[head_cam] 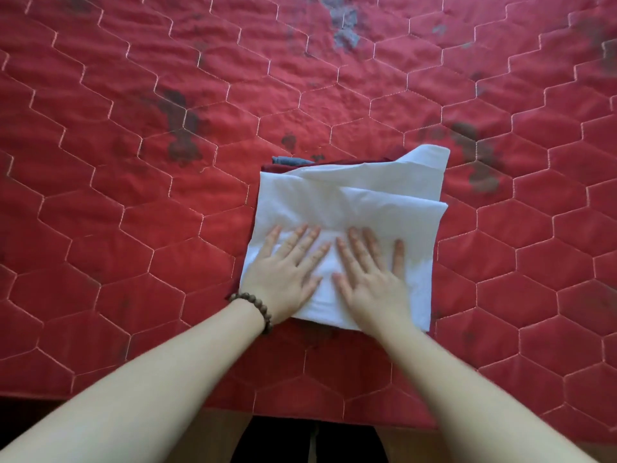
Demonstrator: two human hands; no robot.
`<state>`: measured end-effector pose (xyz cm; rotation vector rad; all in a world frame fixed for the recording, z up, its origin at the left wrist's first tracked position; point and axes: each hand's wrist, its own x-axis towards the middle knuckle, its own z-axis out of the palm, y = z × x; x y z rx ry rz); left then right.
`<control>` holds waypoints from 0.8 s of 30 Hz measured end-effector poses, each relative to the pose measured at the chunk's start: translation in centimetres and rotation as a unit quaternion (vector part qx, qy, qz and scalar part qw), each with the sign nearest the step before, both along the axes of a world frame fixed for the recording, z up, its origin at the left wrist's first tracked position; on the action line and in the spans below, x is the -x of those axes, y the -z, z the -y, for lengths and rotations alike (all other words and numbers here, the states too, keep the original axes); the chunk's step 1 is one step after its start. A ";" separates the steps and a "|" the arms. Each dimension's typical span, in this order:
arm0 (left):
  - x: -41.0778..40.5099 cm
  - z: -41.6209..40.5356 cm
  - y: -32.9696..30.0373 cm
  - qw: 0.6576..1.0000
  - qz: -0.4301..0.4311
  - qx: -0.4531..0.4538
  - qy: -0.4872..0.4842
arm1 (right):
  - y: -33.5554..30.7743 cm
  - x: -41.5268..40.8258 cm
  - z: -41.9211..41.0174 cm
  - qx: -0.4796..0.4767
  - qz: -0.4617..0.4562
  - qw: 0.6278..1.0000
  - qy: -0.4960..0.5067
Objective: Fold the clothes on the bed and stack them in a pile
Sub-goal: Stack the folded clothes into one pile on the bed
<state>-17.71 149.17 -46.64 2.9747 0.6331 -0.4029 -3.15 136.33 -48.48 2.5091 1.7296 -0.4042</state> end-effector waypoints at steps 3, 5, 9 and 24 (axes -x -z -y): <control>1.7 -2.3 0.0 1.000 -0.025 0.008 -0.012 | -0.6 -3.7 2.7 0.044 0.022 0.999 -0.009; 2.8 -3.1 -0.6 0.999 -0.034 0.004 -0.028 | -1.7 -4.6 3.9 0.051 0.029 0.998 -0.009; 3.9 -0.7 -1.9 0.997 0.033 -0.014 0.065 | -3.6 -0.5 4.7 -0.017 -0.010 0.999 -0.045; 3.3 -1.5 -0.6 0.995 -0.081 -0.038 0.047 | -4.2 -4.0 2.7 0.143 -0.018 0.982 -0.122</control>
